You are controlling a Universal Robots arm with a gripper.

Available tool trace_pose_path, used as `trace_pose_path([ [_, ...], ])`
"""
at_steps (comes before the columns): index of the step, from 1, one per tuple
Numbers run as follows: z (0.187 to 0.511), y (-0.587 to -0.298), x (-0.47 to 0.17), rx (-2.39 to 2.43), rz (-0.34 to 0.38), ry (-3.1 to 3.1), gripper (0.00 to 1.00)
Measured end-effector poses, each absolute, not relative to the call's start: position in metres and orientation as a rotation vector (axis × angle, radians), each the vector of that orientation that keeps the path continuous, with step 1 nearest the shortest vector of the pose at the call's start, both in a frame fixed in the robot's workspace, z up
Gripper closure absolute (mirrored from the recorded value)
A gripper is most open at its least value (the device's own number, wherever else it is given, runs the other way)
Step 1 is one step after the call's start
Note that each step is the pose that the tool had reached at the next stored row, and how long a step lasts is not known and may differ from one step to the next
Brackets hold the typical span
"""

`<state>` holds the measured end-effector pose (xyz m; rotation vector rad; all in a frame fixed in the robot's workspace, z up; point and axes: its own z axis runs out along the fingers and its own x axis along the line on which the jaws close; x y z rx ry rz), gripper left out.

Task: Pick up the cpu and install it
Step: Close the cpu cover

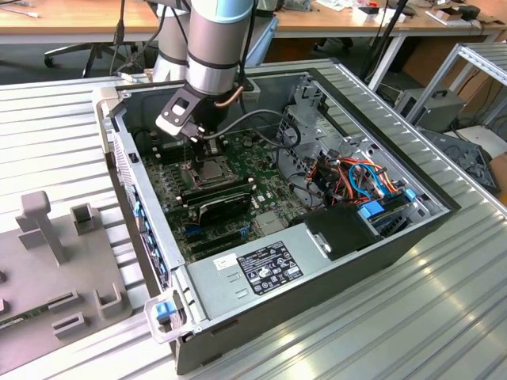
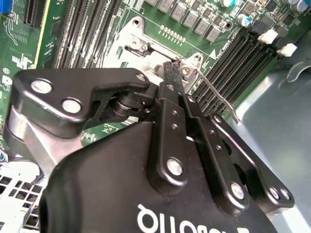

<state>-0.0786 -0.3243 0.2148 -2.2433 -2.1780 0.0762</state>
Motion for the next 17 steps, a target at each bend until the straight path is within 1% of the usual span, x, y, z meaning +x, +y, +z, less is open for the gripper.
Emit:
trace_pose_path([
  [11, 0.2055, -0.3247, -0.0811, -2.243, 0.078, -2.178, 0.89],
  [15, 0.2061, -0.3245, -0.0810, -2.243, 0.075, -2.178, 0.89],
  [17, 0.2124, -0.3246, -0.0811, -2.243, 0.076, -2.178, 0.89],
])
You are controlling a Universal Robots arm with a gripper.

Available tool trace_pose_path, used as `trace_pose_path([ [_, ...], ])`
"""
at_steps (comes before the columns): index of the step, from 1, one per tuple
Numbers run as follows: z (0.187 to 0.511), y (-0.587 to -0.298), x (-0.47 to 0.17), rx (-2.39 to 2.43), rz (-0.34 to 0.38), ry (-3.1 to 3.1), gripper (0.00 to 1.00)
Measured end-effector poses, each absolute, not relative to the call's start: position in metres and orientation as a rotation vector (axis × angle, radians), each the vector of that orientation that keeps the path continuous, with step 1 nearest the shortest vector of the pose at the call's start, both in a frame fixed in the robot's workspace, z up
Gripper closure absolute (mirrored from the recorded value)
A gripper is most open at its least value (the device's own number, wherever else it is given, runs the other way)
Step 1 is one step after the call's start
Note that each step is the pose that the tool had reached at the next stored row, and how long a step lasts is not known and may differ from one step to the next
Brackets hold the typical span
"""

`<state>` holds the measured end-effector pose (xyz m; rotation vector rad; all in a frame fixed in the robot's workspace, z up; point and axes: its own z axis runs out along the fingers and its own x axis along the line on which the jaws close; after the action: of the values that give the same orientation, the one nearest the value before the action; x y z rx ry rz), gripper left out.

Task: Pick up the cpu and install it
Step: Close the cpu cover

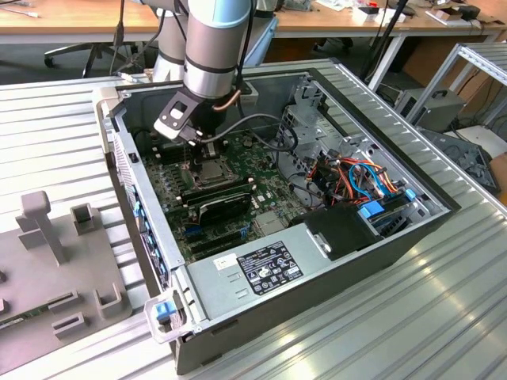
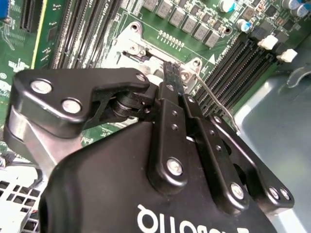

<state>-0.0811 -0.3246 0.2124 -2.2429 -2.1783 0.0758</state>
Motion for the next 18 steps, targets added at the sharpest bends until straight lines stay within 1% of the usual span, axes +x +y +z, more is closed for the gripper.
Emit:
trace_pose_path([
  [11, 0.2144, -0.3246, -0.0811, -2.248, 0.076, -2.173, 0.89],
  [18, 0.2121, -0.3254, -0.0810, -2.389, 0.074, -2.012, 0.89],
])
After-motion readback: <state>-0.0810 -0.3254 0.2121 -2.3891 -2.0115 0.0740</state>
